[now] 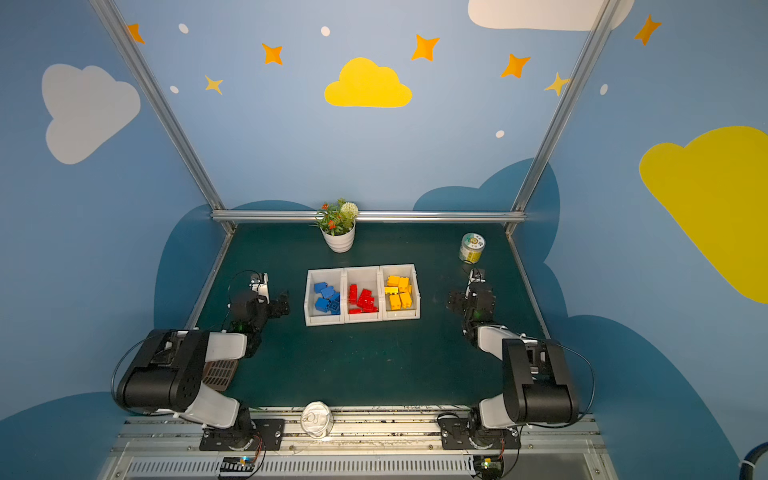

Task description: Sort the legos into containers by color

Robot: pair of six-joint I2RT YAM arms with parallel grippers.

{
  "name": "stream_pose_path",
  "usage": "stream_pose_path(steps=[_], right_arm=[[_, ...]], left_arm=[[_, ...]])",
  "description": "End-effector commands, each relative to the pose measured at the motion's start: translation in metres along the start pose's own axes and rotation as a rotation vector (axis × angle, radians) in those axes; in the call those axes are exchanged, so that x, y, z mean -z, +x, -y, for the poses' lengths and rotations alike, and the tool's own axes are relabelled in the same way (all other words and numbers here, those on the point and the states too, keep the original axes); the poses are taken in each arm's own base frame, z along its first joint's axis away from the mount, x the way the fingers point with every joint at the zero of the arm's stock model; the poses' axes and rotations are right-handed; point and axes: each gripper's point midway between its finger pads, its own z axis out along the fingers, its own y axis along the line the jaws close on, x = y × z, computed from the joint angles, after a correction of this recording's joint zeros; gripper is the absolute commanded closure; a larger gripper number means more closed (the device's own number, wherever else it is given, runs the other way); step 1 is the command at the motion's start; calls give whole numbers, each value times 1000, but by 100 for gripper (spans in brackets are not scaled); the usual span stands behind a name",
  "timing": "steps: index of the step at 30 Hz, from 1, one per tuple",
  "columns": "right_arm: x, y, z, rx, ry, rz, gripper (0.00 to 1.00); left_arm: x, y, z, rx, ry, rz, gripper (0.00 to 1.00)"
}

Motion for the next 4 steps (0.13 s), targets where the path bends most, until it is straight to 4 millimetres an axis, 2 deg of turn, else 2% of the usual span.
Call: stream_pose_path(steps=[1,4], right_arm=[[-1,-8,-1,-15,-7,8,1],[1,-8,-1,-13,-6,15,2]], left_arm=[[0,-11,0,-6,2,22,0],[0,-11,0,-6,3,23,0]])
